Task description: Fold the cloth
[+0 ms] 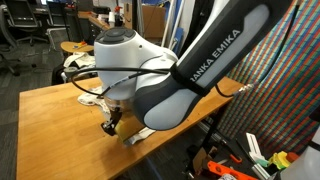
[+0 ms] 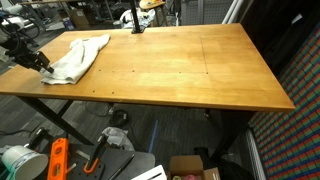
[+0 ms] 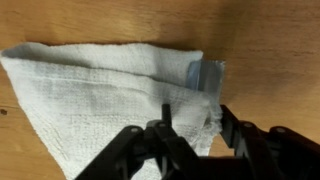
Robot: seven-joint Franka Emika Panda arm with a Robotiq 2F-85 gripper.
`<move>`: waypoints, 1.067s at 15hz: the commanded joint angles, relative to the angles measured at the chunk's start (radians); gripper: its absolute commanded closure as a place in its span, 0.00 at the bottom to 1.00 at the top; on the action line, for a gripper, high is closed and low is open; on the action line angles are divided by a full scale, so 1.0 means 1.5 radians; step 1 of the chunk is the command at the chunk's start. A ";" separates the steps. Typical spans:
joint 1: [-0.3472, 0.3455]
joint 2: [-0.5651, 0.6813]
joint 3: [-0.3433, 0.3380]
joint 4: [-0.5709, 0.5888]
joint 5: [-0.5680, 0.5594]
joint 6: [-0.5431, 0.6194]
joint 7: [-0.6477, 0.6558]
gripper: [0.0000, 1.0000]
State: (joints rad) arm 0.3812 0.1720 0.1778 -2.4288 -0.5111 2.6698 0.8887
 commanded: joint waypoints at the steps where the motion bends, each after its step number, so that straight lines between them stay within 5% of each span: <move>1: -0.012 -0.023 -0.013 -0.015 -0.009 -0.006 -0.037 0.17; 3: -0.017 -0.026 -0.028 -0.017 -0.031 -0.003 -0.046 0.02; 7: -0.024 -0.018 -0.058 -0.012 -0.100 0.001 -0.047 0.00; 16: -0.073 -0.024 -0.044 -0.015 0.022 0.002 -0.208 0.00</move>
State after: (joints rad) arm 0.2936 0.1663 0.0998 -2.4401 -0.5486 2.6699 0.6654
